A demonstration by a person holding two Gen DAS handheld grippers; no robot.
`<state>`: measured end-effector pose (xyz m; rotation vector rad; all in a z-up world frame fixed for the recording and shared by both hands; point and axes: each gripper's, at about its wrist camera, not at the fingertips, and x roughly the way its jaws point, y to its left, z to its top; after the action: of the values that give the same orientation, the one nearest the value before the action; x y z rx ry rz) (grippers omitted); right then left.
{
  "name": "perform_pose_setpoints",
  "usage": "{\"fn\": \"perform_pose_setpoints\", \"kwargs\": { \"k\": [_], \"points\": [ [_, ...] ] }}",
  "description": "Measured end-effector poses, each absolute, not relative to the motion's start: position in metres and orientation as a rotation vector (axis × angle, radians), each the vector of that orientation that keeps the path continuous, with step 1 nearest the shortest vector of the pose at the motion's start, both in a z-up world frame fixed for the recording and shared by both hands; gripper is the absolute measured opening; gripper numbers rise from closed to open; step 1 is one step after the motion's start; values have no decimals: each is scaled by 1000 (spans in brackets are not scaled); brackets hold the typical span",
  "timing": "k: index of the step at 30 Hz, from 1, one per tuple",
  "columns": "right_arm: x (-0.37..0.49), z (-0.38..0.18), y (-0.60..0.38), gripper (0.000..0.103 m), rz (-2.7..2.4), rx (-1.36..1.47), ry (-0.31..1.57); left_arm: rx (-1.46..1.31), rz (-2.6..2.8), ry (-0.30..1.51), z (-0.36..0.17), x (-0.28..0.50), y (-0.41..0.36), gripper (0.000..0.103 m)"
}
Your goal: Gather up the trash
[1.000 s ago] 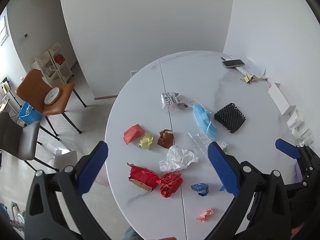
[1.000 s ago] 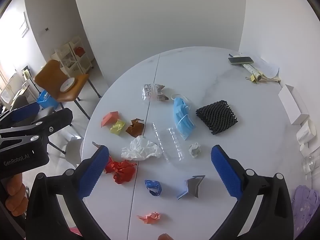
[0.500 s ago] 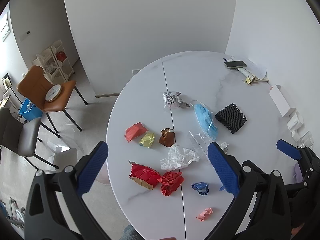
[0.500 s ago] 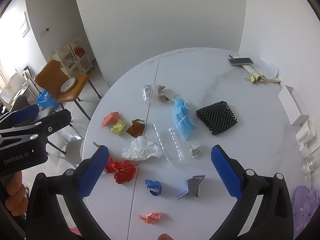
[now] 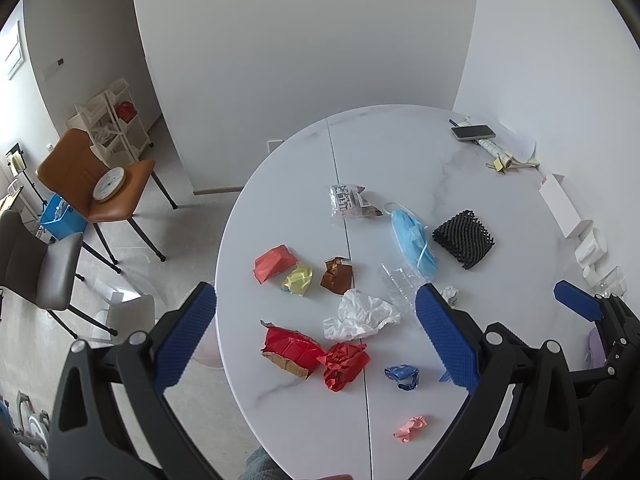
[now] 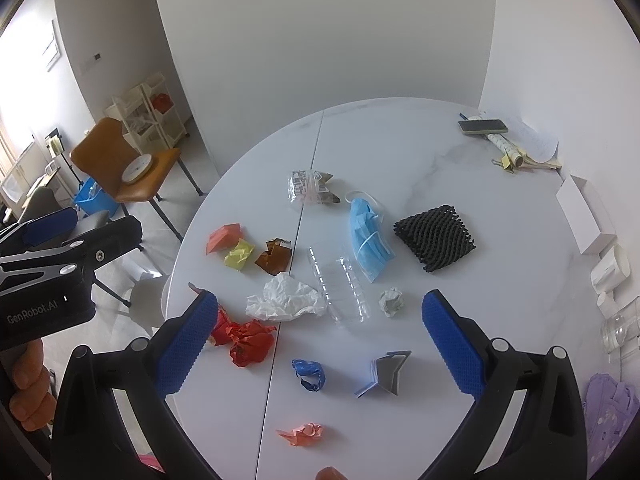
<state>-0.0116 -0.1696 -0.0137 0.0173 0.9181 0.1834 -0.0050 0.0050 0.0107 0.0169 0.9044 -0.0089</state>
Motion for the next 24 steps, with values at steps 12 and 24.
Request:
{"fn": "perform_pose_setpoints", "kwargs": {
  "k": [12,24],
  "points": [
    [-12,-13,-169,101,181,15,917,12,-3,909,10,-5,6,95],
    [-14,-10,-169,101,183,6,913,3,1,910,9,-6,10,95]
  ]
}}
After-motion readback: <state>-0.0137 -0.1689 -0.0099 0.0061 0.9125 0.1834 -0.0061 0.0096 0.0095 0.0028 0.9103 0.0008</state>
